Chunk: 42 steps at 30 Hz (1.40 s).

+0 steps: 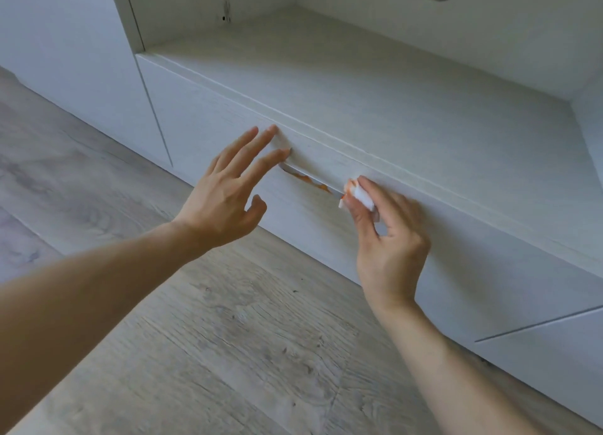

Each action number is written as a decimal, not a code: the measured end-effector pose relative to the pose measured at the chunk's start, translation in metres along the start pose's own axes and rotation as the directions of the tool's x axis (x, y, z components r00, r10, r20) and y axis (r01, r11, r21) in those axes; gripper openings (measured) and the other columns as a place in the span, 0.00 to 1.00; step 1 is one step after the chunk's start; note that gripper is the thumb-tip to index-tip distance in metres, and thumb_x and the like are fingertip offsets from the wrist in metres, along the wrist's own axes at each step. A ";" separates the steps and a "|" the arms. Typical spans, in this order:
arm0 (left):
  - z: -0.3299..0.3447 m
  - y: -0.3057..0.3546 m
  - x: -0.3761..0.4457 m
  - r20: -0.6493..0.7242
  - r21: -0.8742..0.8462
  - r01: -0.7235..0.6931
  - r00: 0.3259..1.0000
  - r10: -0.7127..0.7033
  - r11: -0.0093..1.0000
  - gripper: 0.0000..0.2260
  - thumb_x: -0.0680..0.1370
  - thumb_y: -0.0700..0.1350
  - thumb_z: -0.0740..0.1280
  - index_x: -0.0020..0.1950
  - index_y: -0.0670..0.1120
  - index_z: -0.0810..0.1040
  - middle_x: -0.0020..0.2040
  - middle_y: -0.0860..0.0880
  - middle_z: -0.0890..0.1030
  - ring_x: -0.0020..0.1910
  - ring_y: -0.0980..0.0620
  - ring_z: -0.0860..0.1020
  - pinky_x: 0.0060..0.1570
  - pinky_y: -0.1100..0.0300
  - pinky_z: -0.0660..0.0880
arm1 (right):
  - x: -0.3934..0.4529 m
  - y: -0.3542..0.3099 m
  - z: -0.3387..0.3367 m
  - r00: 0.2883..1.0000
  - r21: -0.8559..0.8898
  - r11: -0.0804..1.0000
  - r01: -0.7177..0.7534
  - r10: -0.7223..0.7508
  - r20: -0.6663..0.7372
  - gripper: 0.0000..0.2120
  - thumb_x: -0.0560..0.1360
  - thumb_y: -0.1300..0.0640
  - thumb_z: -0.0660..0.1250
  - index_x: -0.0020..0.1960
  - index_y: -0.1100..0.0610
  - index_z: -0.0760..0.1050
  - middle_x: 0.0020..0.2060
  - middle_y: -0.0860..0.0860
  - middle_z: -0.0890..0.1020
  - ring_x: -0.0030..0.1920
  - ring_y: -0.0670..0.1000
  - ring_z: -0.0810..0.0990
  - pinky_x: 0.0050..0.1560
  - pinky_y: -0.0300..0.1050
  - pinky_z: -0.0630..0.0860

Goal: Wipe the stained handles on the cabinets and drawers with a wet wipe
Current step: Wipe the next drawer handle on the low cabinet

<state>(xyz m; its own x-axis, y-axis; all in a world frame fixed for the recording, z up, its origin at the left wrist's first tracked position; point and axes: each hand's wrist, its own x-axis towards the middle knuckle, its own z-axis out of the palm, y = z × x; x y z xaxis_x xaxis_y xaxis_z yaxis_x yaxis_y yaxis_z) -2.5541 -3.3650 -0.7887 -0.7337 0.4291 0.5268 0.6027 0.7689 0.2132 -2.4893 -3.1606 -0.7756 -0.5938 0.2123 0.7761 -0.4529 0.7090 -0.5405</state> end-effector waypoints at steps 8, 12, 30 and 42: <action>0.031 0.004 0.000 -0.187 -0.181 -0.014 0.982 -0.021 0.983 0.32 0.68 0.34 0.63 0.72 0.46 0.60 0.76 0.41 0.57 0.76 0.42 0.52 0.73 0.46 0.55 | 0.009 0.017 -0.013 0.970 -0.170 0.956 0.237 -0.223 0.097 0.06 0.75 0.62 0.69 0.50 0.62 0.82 0.43 0.52 0.84 0.42 0.52 0.78 0.51 0.33 0.70; 0.035 0.002 0.002 -0.210 -0.213 -0.025 0.977 -0.021 0.977 0.32 0.68 0.34 0.63 0.72 0.45 0.61 0.76 0.41 0.57 0.76 0.41 0.51 0.74 0.50 0.52 | 0.014 0.013 -0.009 0.963 -0.197 0.946 0.257 -0.233 0.138 0.05 0.76 0.62 0.68 0.49 0.62 0.81 0.43 0.52 0.83 0.43 0.51 0.76 0.50 0.36 0.71; 0.040 0.001 0.003 -0.243 -0.197 -0.070 0.970 0.021 0.978 0.38 0.64 0.27 0.64 0.72 0.44 0.58 0.75 0.38 0.56 0.75 0.38 0.53 0.74 0.47 0.54 | 0.010 0.007 0.001 0.972 -0.207 0.954 0.216 -0.189 0.143 0.07 0.75 0.61 0.68 0.48 0.65 0.80 0.43 0.56 0.79 0.44 0.51 0.73 0.45 0.46 0.73; 0.036 0.003 0.001 -0.223 -0.183 -0.035 0.975 -0.006 0.983 0.38 0.65 0.27 0.64 0.72 0.45 0.58 0.75 0.39 0.57 0.75 0.39 0.53 0.73 0.47 0.56 | 0.019 -0.014 -0.039 0.834 -0.202 0.909 -0.366 0.416 0.362 0.06 0.73 0.53 0.70 0.37 0.48 0.80 0.29 0.46 0.76 0.28 0.44 0.71 0.28 0.30 0.64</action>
<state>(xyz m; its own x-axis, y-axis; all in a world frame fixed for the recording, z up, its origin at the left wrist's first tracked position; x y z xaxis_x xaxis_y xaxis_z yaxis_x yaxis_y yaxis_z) -2.5649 -3.3452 -0.8172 -0.6491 0.3077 0.6957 0.6755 0.6536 0.3412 -2.4679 -3.1405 -0.7408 -0.9244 0.2289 0.3051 -0.0603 0.7022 -0.7094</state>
